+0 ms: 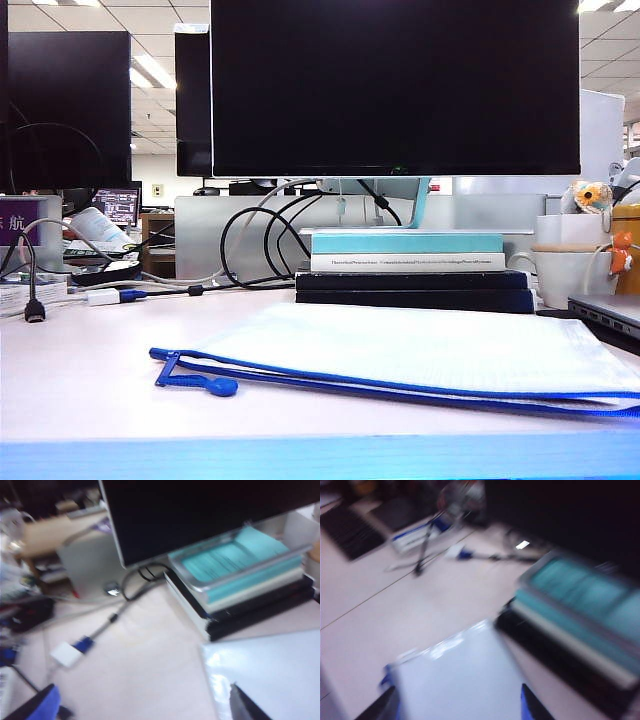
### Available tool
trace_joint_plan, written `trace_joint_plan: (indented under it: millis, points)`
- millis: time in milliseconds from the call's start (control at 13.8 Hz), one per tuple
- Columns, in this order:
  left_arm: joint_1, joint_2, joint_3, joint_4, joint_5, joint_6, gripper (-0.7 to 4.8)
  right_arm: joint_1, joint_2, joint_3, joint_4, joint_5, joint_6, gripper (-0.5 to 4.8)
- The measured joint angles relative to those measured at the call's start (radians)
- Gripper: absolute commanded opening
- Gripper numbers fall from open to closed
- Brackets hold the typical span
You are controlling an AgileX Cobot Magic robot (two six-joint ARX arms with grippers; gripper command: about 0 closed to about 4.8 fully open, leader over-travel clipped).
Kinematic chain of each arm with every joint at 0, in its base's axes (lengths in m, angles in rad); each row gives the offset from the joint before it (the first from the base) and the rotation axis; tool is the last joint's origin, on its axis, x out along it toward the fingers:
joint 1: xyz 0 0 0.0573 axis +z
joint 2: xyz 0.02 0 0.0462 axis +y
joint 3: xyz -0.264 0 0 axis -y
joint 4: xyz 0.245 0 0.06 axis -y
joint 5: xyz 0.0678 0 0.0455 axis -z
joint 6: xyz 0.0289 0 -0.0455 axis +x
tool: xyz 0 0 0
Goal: Pick up the transparent plastic file bag with a blue zipper and open its zipper.
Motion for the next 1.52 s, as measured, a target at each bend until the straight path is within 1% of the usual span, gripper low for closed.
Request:
trace_joint_plan:
  millis: [72,145,217,289,362,434,507,579,651,724,796,868,941,1013,1086,1158,1230,1303,1375,1447,1520]
  points:
    - [0.0,-0.016,0.0,0.002,-0.018,0.003,4.55,-0.019,-0.058,0.0,0.023,0.054,0.02,3.1]
    - [0.0,-0.029,0.0,0.003,-0.025,0.006,4.22,-0.026,-0.106,0.0,0.04,0.114,0.032,3.04]
    - [0.0,-0.05,-0.01,0.009,-0.039,0.006,3.71,-0.025,-0.167,0.0,0.048,0.208,0.039,3.04]
    - [0.0,-0.076,-0.037,0.027,-0.052,0.005,3.62,-0.024,-0.219,-0.002,0.051,0.294,0.041,3.03]
    - [0.001,-0.218,-0.213,0.098,-0.1,-0.026,3.62,-0.024,-0.401,-0.2,0.148,0.432,0.121,2.99]
    - [0.001,-0.261,-0.268,0.105,-0.119,-0.04,3.62,-0.024,-0.484,-0.304,0.219,0.467,0.161,2.89]
    - [0.001,-0.285,-0.292,0.107,-0.135,-0.043,3.61,-0.024,-0.521,-0.351,0.254,0.476,0.18,2.43]
    - [0.006,-0.336,-0.342,0.139,-0.158,-0.047,3.48,-0.024,-0.623,-0.489,0.372,0.489,0.236,2.38]
    - [0.007,-0.373,-0.372,0.162,-0.169,-0.06,3.06,-0.024,-0.682,-0.577,0.422,0.494,0.266,2.37]
    - [0.007,-0.416,-0.415,0.197,-0.174,-0.07,2.98,-0.024,-0.737,-0.677,0.463,0.505,0.306,2.37]
    - [0.007,-0.46,-0.45,0.222,-0.175,-0.078,2.92,-0.024,-0.782,-0.758,0.513,0.515,0.348,2.13]
    - [0.007,-0.518,-0.509,0.254,-0.176,-0.084,2.69,-0.024,-0.853,-0.869,0.573,0.518,0.413,2.01]
    - [0.007,-0.585,-0.584,0.257,-0.177,-0.106,2.36,-0.024,-0.932,-1.005,0.659,0.521,0.492,1.96]
    - [0.007,-0.664,-0.679,0.293,-0.176,-0.143,1.72,-0.024,-1.029,-1.226,0.838,0.521,0.564,-0.06]
    - [0.007,-0.747,-0.823,0.377,-0.174,-0.173,1.41,-0.024,-1.145,-1.331,0.843,0.521,0.531,-0.06]
    - [0.007,-0.763,-0.83,0.38,-0.175,-0.169,0.75,-0.024,-1.147,-1.331,0.835,0.523,0.515,-0.06]
    - [0.007,-0.775,-0.84,0.38,-0.175,-0.161,0.51,-0.024,-1.147,-1.331,0.828,0.528,0.5,-0.06]
    - [0.007,-0.786,-0.852,0.375,-0.175,-0.159,0.46,-0.024,-1.147,-1.331,0.822,0.528,0.496,-0.06]
    - [0.007,-0.787,-0.856,0.342,-0.175,-0.151,0.45,-0.024,-1.147,-1.331,0.784,0.528,0.468,-0.06]
    - [0.007,-0.8,-0.87,0.328,-0.175,-0.148,0.22,-0.024,-1.147,-1.332,0.726,0.549,0.43,-0.06]
    - [0.007,-0.816,-0.909,0.33,-0.175,-0.145,0.21,-0.024,-1.147,-1.332,0.686,0.589,0.384,-0.06]
